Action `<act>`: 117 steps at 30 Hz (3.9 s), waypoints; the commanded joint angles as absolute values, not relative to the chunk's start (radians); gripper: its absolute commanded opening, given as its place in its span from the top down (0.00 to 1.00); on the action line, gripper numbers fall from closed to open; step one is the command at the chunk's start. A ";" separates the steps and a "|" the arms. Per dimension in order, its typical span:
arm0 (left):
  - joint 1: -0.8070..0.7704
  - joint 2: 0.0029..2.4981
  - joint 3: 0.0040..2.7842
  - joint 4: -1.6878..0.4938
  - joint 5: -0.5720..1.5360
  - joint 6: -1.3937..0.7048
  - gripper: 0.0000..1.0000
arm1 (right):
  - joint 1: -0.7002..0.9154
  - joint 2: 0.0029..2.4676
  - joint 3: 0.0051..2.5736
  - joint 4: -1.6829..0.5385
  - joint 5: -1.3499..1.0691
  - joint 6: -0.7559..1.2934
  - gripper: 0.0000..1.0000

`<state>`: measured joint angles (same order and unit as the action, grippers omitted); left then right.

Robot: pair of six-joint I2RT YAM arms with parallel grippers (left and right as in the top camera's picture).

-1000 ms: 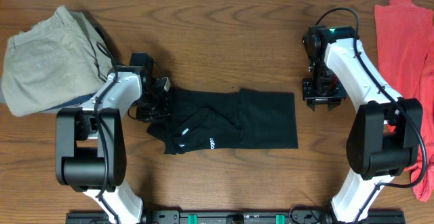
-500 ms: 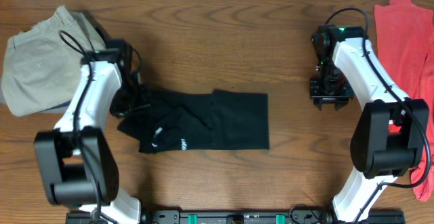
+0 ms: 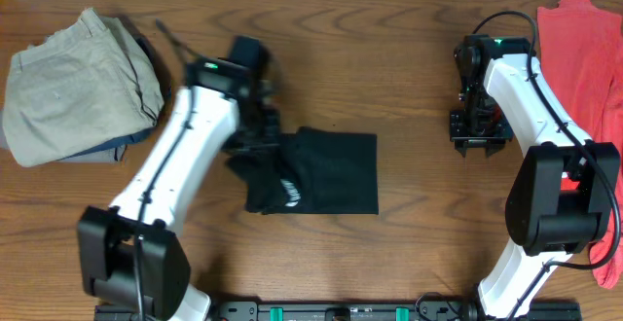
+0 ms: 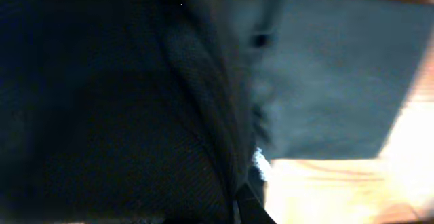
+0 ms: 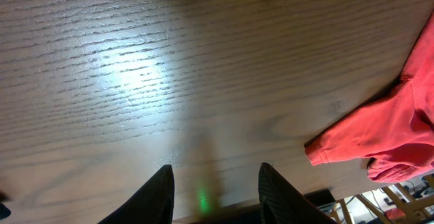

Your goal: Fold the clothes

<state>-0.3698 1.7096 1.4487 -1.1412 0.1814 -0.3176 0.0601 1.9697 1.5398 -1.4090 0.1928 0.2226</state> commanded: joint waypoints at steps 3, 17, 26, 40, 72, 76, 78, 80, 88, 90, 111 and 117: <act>-0.523 1.742 1.463 -1.051 0.199 -0.441 0.93 | 0.055 1.948 1.534 -1.406 0.205 0.208 0.61; -0.635 1.811 1.463 -0.924 0.221 -0.503 0.92 | 0.055 1.948 1.534 -1.406 0.202 0.201 0.61; -0.697 1.811 1.463 -0.772 0.388 -0.487 0.39 | 0.056 1.948 1.534 -1.402 0.164 0.189 0.59; -0.395 1.654 1.463 -0.921 0.398 -0.281 0.26 | 0.107 1.949 1.534 -1.398 -0.403 -0.138 0.55; -0.308 2.037 1.396 -0.873 0.391 -0.026 0.27 | 0.454 1.949 1.124 -0.968 -0.491 0.075 0.69; -0.322 2.086 1.396 -0.963 0.360 -0.027 0.39 | 0.433 1.949 1.119 -0.959 -0.218 0.162 0.66; -0.322 2.093 1.395 -1.023 0.357 -0.027 0.46 | 0.413 1.949 1.120 -0.939 -0.140 0.164 0.64; -0.322 2.093 1.395 -1.090 0.357 -0.055 0.49 | 0.382 1.949 1.126 -0.896 -0.079 0.164 0.61; -0.344 2.083 1.395 -1.238 0.362 -0.205 0.48 | 0.248 1.948 1.279 -0.828 0.008 0.152 0.49; -0.347 2.068 1.397 -1.230 0.361 -0.204 0.48 | 0.235 1.948 1.343 -0.901 -0.043 0.137 0.47; -0.310 1.995 1.419 -0.875 0.632 0.134 0.02 | 0.221 1.921 1.452 -1.226 -0.477 -0.005 0.43; -0.311 2.096 1.418 -0.846 0.648 0.150 0.02 | 0.221 1.921 1.452 -1.237 -0.471 -0.005 0.43</act>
